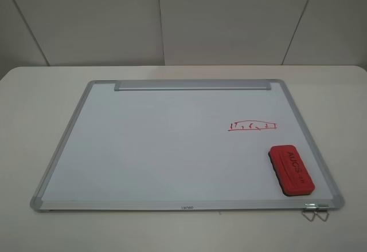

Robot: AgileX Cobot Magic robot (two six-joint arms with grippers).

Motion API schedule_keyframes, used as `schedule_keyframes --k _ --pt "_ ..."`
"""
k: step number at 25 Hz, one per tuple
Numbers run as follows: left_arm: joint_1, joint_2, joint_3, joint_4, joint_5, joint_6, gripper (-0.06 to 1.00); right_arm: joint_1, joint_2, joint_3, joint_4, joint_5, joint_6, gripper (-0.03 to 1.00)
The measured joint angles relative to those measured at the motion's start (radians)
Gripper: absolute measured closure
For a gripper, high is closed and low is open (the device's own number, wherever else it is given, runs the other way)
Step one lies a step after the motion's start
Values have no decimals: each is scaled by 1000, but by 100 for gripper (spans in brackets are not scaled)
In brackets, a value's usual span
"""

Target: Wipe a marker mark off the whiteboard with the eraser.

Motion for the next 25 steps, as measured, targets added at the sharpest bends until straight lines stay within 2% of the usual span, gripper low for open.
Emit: schedule_keyframes --k 25 --pt "0 0 0 0 0 0 16 0 0 0 0 0 0 26"
